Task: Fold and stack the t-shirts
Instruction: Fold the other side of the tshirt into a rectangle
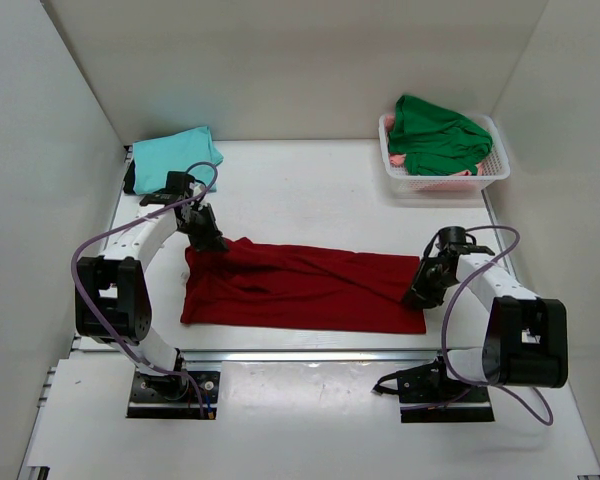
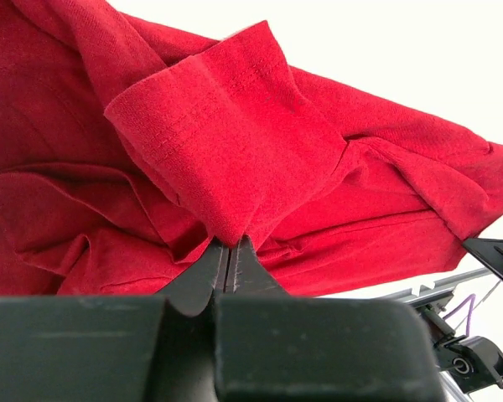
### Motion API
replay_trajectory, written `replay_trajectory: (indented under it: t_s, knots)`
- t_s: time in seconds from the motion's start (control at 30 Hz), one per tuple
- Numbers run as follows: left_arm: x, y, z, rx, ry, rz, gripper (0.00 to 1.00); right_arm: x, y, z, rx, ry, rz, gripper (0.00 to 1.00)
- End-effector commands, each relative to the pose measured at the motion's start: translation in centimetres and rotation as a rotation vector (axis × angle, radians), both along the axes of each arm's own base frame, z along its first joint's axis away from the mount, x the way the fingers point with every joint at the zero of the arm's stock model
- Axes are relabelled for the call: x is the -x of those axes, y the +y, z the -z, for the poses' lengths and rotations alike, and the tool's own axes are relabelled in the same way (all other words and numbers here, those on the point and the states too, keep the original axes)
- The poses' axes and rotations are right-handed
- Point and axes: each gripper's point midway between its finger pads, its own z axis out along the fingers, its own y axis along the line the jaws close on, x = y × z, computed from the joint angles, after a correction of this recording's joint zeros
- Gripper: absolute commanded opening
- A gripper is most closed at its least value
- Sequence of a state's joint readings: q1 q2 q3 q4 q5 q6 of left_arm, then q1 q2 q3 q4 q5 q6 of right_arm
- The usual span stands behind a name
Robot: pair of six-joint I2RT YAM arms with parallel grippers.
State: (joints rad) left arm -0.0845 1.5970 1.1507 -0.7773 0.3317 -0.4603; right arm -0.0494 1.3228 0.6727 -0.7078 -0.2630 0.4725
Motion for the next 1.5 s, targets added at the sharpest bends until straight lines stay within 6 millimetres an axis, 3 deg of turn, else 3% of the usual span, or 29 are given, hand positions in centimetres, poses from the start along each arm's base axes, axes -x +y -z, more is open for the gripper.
replay_trajectory:
  t_s: [0.0, 0.03, 0.07, 0.17, 0.37, 0.43, 0.47, 0.53, 0.63, 0.93, 1.17, 1.23, 1.47]
  knots:
    - [-0.3, -0.6, -1.3, 0.027, -0.048, 0.011, 0.00, -1.3, 0.7, -0.2, -0.029, -0.051, -0.002, 0.22]
    - [-0.4, -0.5, -1.4, 0.028, -0.053, 0.010, 0.00, -1.5, 0.9, -0.3, -0.040, -0.061, -0.011, 0.17]
    - [-0.5, -0.6, -1.3, 0.029, -0.051, 0.012, 0.00, -1.9, 0.7, -0.5, -0.044, -0.071, -0.006, 0.00]
    - [-1.0, -0.1, -1.6, 0.029, -0.061, -0.003, 0.00, -3.3, 0.5, -1.9, -0.041, -0.091, -0.009, 0.00]
    - [-5.6, 1.8, -4.4, 0.004, -0.143, -0.049, 0.00, -10.0, -1.2, -7.2, -0.019, -0.241, 0.002, 0.00]
    - [-7.5, 2.0, -6.0, 0.007, -0.190, -0.051, 0.00, -11.8, -1.6, -7.9, -0.006, -0.262, -0.004, 0.00]
    - [-7.7, 1.9, -5.7, 0.010, -0.178, -0.047, 0.00, -12.7, -1.7, -8.7, -0.007, -0.286, -0.003, 0.00]
    - [-9.0, 1.8, -7.2, 0.017, -0.228, -0.045, 0.00, -13.9, -2.3, -8.7, -0.007, -0.289, 0.010, 0.00]
    - [-9.9, 1.1, -7.8, 0.034, -0.258, -0.021, 0.00, -15.5, -2.8, -9.1, -0.003, -0.314, 0.016, 0.00]
    - [-8.8, 0.4, -6.1, 0.066, -0.240, 0.002, 0.00, -19.5, -5.0, -9.0, 0.014, -0.369, 0.043, 0.00]
    - [-8.6, 0.2, -5.5, 0.068, -0.234, 0.000, 0.00, -25.1, -6.0, -12.4, 0.029, -0.482, 0.023, 0.00]
    - [-8.6, 0.1, -5.3, 0.070, -0.229, 0.001, 0.00, -26.2, -6.0, -12.5, 0.029, -0.493, 0.014, 0.00]
    - [-7.9, -0.1, -4.4, 0.072, -0.209, 0.005, 0.00, -27.4, -5.9, -12.1, 0.012, -0.495, -0.005, 0.00]
